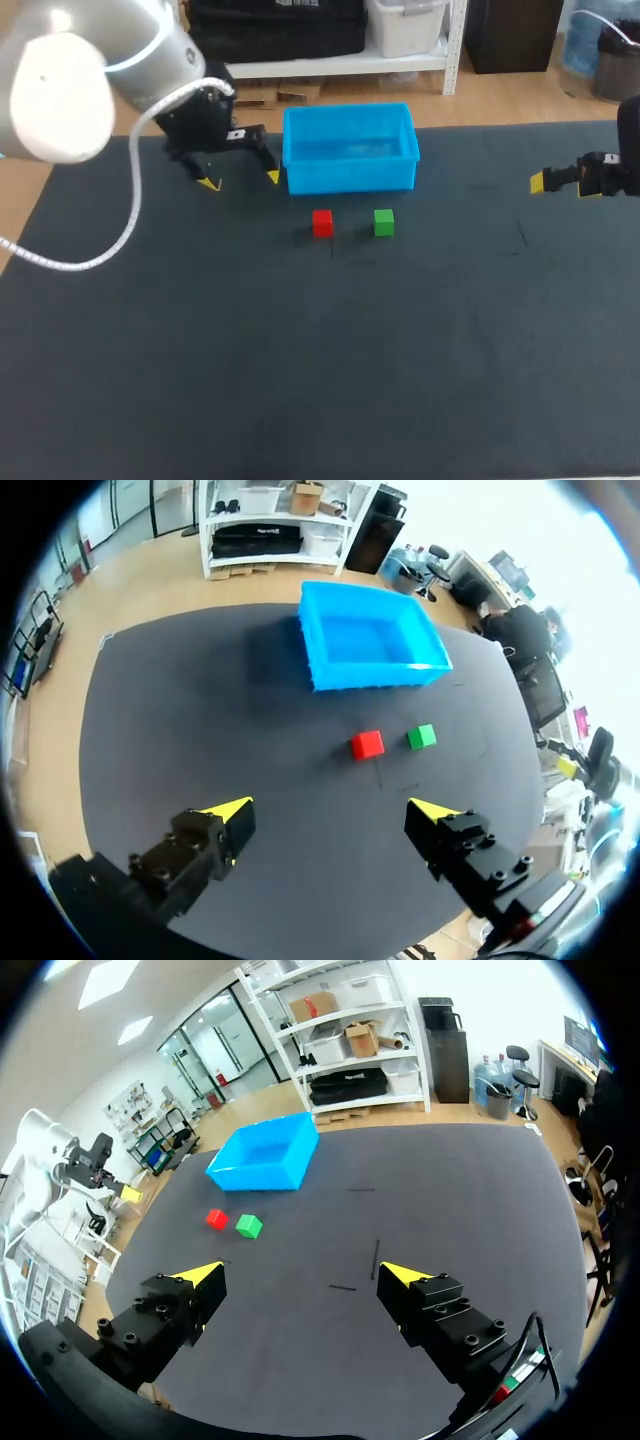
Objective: Use the left arm to pick the red cube and place it into the blue plastic box first, then use the right arm to grasp the green cube and put it into the same blue plastic box after the first action is fully finished.
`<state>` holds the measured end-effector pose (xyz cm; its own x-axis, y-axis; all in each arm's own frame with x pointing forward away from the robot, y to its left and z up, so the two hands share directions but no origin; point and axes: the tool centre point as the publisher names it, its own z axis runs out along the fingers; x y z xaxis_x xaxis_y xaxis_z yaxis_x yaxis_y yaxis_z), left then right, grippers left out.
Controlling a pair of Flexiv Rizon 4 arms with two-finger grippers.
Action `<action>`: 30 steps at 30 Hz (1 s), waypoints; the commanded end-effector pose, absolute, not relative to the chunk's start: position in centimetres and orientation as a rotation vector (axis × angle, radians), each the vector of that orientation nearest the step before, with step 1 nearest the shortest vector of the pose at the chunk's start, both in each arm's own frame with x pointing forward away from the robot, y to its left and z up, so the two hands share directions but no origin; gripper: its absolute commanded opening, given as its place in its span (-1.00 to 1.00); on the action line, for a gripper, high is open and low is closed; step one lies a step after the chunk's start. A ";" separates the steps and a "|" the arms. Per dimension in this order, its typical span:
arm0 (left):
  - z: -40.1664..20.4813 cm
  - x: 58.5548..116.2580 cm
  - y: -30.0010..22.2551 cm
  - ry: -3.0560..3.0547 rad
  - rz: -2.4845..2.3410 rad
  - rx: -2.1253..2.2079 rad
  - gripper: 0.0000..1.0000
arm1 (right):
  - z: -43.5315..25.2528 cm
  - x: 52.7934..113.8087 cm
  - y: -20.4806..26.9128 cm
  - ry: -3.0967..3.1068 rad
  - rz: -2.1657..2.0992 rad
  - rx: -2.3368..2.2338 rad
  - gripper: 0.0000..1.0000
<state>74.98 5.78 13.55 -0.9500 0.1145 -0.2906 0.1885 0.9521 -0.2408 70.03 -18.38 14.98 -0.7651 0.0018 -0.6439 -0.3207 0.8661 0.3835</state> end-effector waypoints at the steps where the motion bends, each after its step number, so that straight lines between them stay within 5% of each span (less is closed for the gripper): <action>1: 13.3 76.9 3.4 2.899 -0.280 0.210 1.00 | 15.0 70.0 -18.4 2.372 0.636 -0.231 1.00; 30: 8.6 79.6 -2.1 3.034 -0.103 0.108 1.00 | 15.0 70.0 -18.4 2.372 0.636 -0.231 1.00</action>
<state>78.96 -1.33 8.61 -0.9892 0.0670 -0.1301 0.0789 0.9929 -0.0888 70.03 -18.39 14.97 -0.7652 0.0019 -0.6438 -0.3206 0.8661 0.3835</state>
